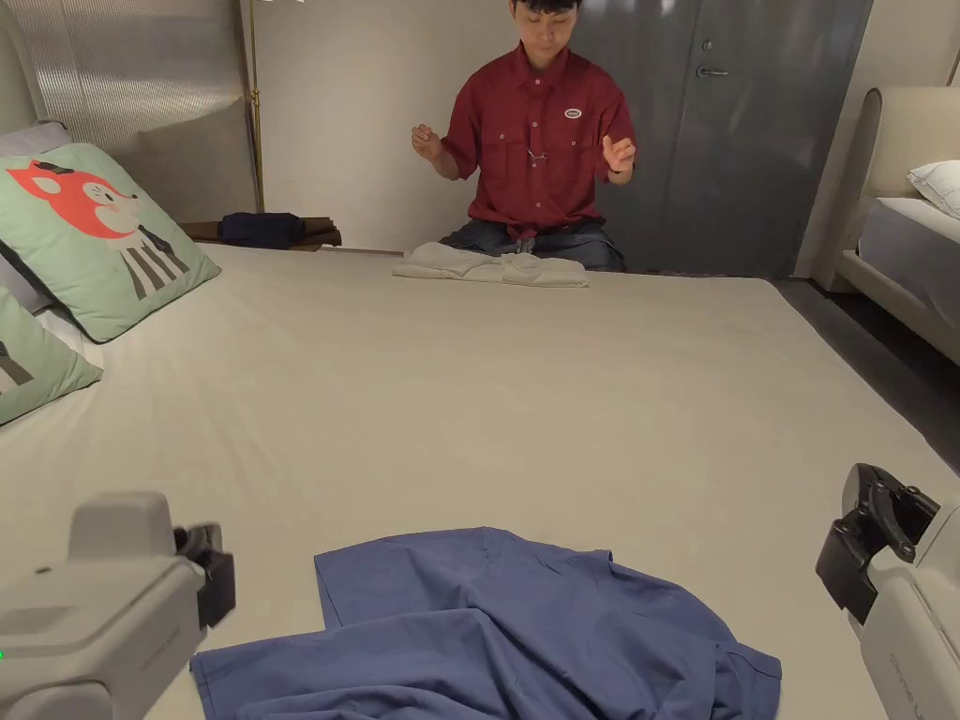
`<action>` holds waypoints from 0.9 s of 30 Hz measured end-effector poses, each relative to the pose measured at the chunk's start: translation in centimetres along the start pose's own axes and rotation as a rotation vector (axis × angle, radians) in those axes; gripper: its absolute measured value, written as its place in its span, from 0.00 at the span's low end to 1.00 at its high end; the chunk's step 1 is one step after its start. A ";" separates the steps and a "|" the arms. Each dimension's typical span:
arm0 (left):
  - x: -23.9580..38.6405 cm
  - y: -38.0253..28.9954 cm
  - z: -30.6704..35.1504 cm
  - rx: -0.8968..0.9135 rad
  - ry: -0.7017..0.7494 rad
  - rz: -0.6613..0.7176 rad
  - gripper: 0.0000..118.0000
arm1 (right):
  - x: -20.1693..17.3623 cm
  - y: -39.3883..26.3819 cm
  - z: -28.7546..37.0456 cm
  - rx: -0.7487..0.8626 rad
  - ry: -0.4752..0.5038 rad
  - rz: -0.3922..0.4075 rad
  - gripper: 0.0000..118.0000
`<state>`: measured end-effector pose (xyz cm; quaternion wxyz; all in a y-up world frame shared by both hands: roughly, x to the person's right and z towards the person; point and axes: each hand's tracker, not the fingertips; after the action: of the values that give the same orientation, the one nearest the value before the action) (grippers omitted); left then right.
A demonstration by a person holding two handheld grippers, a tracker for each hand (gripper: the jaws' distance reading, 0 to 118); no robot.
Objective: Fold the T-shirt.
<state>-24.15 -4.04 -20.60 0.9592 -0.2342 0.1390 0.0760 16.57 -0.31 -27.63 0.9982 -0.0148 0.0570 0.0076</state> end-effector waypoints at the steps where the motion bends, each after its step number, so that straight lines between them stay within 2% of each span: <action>1: 0.0 -0.8 -1.0 -0.066 -0.023 0.011 0.00 | 0.0 -0.2 -0.1 -0.006 -0.001 0.002 0.00; 2: -0.3 -1.8 -2.0 -0.142 -0.037 0.028 0.12 | 0.1 -0.4 -0.1 -0.013 -0.001 0.004 0.00; 3: -0.3 -2.9 -3.0 -0.207 -0.054 0.044 0.35 | 0.1 -0.6 -0.2 -0.019 -0.002 0.003 0.00; 4: -0.2 -4.0 -3.9 -0.257 -0.068 0.043 0.71 | 0.1 -0.8 -0.2 -0.026 -0.003 0.001 0.00; 5: -0.1 -5.3 -4.8 -0.304 -0.068 0.032 0.92 | 0.1 -1.0 -0.3 -0.035 -0.003 -0.001 0.00; 6: -0.3 -6.6 -5.8 -0.344 -0.066 0.027 0.98 | 0.1 -1.3 -0.4 -0.042 -0.004 -0.002 0.00; 9: 0.1 -8.9 -7.2 -0.373 -0.054 0.009 0.91 | 0.2 -2.0 -0.7 -0.071 -0.006 0.004 0.00; 10: 0.1 -9.4 -7.6 -0.387 -0.046 0.009 0.86 | 0.2 -2.2 -0.8 -0.080 -0.005 0.006 0.00; 11: 0.0 -9.8 -8.1 -0.398 -0.048 0.016 0.78 | 0.2 -2.5 -0.8 -0.090 -0.005 0.008 0.00; 13: 0.0 -10.3 -8.5 -0.413 -0.047 0.036 0.54 | 0.3 -3.1 -0.9 -0.106 -0.010 0.016 0.00; 14: 0.1 -10.5 -8.6 -0.416 -0.044 0.036 0.53 | 0.4 -3.4 -1.1 -0.116 -0.013 0.018 0.00; 15: 0.1 -10.6 -8.4 -0.408 -0.031 0.028 0.47 | 0.4 -3.8 -1.2 -0.131 -0.013 0.020 0.00; 16: 0.1 -10.5 -8.0 -0.390 -0.032 0.018 0.31 | 0.5 -4.1 -1.4 -0.147 -0.012 0.022 0.03; 17: 0.0 -10.3 -7.8 -0.383 -0.045 0.013 0.14 | 0.6 -4.6 -1.8 -0.175 -0.009 0.027 0.15; 18: 0.1 -10.2 -7.4 -0.373 -0.071 0.023 0.09 | 0.7 -5.2 -2.5 -0.223 -0.013 0.034 0.28; 19: 0.1 -10.0 -7.2 -0.369 -0.102 0.047 0.09 | 0.8 -5.7 -3.1 -0.270 -0.015 0.040 0.36; 20: 0.1 -9.9 -7.0 -0.372 -0.105 0.053 0.09 | 1.0 -6.4 -4.1 -0.335 -0.016 0.050 0.36; 22: 0.9 -9.7 -6.1 -0.341 -0.078 0.001 0.09 | 1.3 -8.5 -6.2 -0.457 -0.033 0.064 0.92; 23: 0.9 -9.6 -5.8 -0.333 -0.082 -0.003 0.09 | 1.5 -9.6 -6.8 -0.470 -0.028 0.046 0.96; 27: 0.9 -9.2 -4.9 -0.321 -0.099 0.010 0.09 | 2.1 -13.6 -10.1 -0.653 -0.061 0.085 0.95</action>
<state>-22.51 -14.38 -21.08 0.9147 -0.3797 0.0787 0.1137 17.78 -14.17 -37.47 0.9409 -0.3313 0.0221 0.0674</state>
